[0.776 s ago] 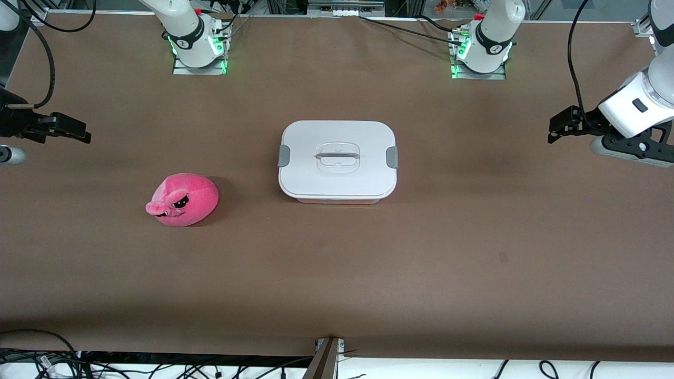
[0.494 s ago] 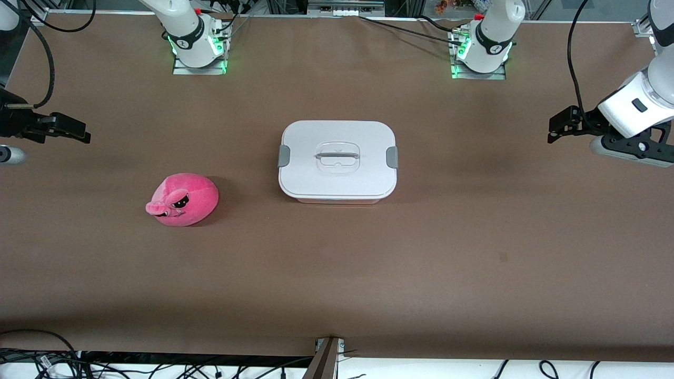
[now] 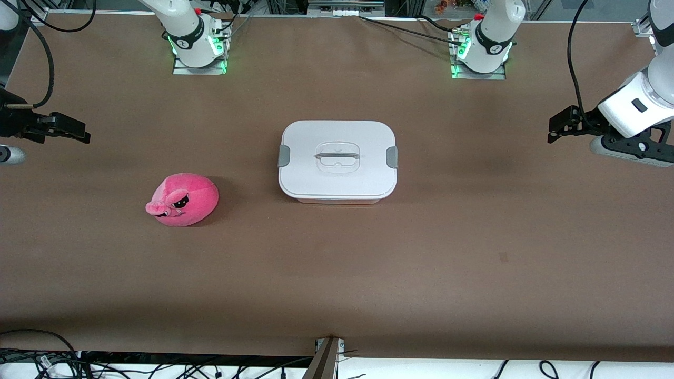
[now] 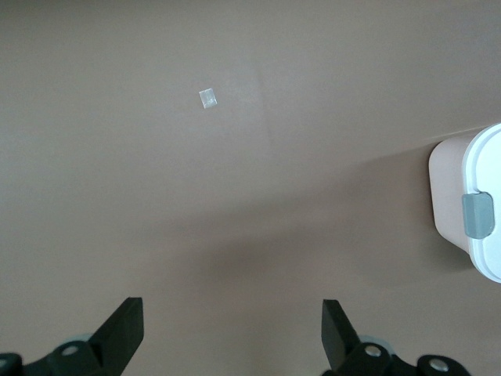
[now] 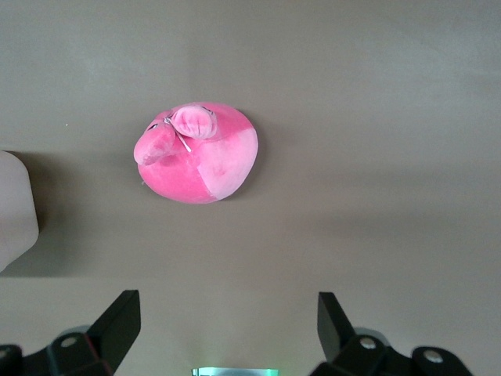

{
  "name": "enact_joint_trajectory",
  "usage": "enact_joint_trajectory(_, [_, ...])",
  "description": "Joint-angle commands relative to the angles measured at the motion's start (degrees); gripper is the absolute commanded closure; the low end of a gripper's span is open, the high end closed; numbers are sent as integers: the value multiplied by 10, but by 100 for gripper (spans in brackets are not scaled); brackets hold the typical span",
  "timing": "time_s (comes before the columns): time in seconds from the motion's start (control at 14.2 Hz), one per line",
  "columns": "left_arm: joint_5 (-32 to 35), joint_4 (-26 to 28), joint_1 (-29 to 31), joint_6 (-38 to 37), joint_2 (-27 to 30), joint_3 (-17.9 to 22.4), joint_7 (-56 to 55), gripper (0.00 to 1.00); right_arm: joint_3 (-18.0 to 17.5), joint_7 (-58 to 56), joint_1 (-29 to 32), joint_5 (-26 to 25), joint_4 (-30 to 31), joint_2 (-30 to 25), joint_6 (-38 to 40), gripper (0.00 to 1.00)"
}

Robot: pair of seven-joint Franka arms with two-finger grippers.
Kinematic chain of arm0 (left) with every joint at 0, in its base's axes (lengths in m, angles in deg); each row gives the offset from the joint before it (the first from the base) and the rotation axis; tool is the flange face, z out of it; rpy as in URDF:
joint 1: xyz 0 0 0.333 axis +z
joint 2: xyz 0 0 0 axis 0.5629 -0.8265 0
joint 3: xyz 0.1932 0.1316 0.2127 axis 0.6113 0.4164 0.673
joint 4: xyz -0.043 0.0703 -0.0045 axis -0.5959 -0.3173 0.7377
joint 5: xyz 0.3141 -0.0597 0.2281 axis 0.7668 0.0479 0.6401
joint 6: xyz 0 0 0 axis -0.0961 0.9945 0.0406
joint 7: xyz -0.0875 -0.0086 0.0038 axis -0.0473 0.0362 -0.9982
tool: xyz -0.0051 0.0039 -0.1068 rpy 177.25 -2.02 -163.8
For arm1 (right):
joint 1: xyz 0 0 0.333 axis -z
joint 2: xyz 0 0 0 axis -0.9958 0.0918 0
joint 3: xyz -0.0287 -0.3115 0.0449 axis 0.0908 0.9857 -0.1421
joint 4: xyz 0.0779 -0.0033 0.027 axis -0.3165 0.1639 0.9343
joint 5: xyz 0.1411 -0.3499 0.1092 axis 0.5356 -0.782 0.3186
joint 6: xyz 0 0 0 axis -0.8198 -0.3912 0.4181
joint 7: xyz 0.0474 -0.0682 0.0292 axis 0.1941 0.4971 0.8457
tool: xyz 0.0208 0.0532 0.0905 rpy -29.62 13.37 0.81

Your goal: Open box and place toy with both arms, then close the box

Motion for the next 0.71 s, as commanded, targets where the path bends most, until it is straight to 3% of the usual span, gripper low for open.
enact_joint_trajectory(0.0, [-3, -21, -8, -13, -8, -1, 3, 0, 0, -3, -1, -8, -12, 4, 4, 0])
enact_joint_trajectory(0.64, [-12, -32, -38, -47, -80, -72, 6, 0, 2, -3, 1, -8, -11, 5, 3, 0])
